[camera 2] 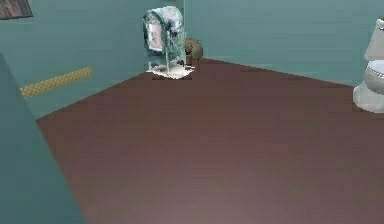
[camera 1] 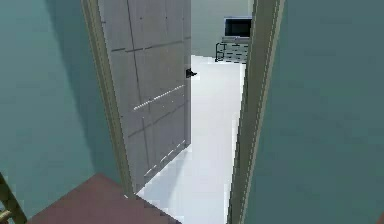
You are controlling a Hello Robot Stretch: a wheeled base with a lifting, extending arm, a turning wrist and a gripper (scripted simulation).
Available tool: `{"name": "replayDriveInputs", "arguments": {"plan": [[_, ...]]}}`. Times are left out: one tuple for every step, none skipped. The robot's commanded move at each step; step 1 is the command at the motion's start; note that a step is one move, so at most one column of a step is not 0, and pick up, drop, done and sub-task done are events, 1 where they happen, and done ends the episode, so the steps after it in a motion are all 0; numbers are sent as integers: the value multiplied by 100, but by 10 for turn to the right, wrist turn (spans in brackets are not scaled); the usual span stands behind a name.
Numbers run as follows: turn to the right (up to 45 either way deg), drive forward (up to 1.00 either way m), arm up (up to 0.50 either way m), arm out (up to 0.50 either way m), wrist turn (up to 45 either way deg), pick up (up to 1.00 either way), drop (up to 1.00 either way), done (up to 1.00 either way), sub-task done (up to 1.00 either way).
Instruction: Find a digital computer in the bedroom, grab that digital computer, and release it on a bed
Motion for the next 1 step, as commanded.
{"name": "replayDriveInputs", "arguments": {"plan": [[-210, 0, 0, 0, 0, 0, 0, 0, 0]]}}
